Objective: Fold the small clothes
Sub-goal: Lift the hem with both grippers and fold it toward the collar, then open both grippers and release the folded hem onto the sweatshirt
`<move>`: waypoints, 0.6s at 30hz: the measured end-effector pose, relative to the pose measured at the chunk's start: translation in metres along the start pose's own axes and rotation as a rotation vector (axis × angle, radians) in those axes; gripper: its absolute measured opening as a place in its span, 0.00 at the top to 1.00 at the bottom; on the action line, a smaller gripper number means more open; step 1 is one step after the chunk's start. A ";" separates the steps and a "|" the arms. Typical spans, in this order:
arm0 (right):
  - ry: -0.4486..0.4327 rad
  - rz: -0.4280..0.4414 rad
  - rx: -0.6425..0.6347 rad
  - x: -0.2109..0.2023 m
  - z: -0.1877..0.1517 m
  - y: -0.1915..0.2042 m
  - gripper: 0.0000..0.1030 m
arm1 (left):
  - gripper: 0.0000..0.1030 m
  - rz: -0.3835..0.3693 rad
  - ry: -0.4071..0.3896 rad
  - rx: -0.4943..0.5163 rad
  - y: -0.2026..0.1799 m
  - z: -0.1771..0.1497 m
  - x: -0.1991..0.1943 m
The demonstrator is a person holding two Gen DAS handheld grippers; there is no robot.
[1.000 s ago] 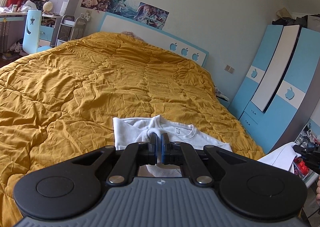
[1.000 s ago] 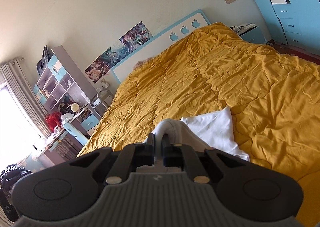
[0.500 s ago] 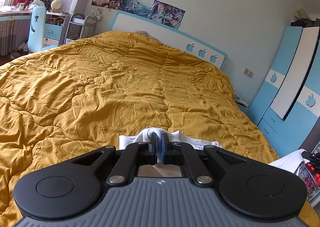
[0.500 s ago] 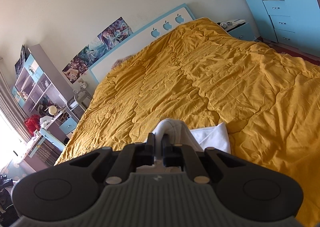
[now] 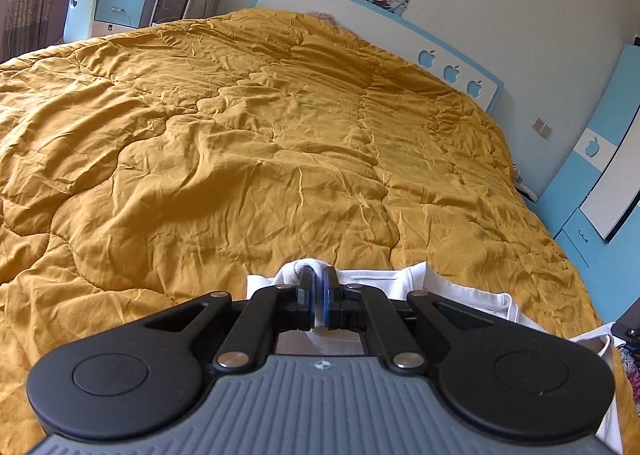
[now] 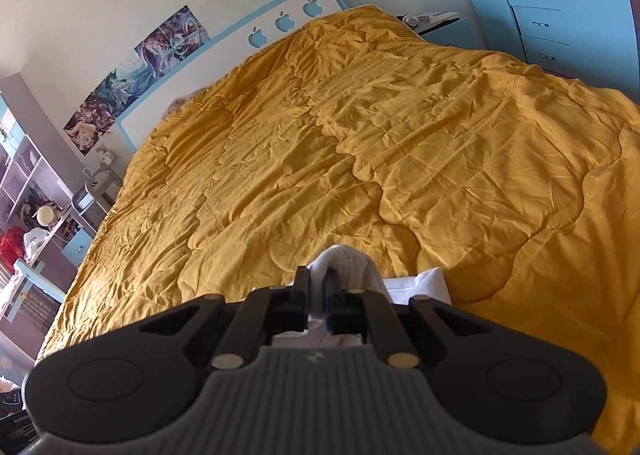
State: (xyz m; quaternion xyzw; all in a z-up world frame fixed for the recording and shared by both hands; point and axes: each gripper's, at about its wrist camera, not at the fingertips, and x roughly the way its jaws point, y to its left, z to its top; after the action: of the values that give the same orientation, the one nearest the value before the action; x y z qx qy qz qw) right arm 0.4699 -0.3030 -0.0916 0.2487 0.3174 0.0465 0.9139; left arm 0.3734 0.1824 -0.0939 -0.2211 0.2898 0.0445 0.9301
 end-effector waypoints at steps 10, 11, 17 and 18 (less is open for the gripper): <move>-0.030 -0.019 0.011 0.060 0.009 0.000 0.99 | 0.97 0.016 0.028 0.003 0.002 0.016 0.050; -0.030 -0.025 0.005 0.066 0.011 0.001 0.99 | 0.96 0.021 0.027 0.015 0.000 0.018 0.055; -0.039 -0.124 0.014 0.089 0.012 0.003 0.88 | 0.69 0.175 -0.025 0.011 0.011 0.025 0.069; -0.066 -0.145 0.001 0.086 0.009 0.003 0.80 | 0.68 0.162 -0.022 0.002 0.016 0.025 0.066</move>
State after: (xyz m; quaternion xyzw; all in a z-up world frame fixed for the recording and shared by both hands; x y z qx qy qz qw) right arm 0.5441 -0.2833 -0.1316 0.2269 0.3041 -0.0281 0.9248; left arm 0.4380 0.2047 -0.1184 -0.1958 0.2966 0.1217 0.9268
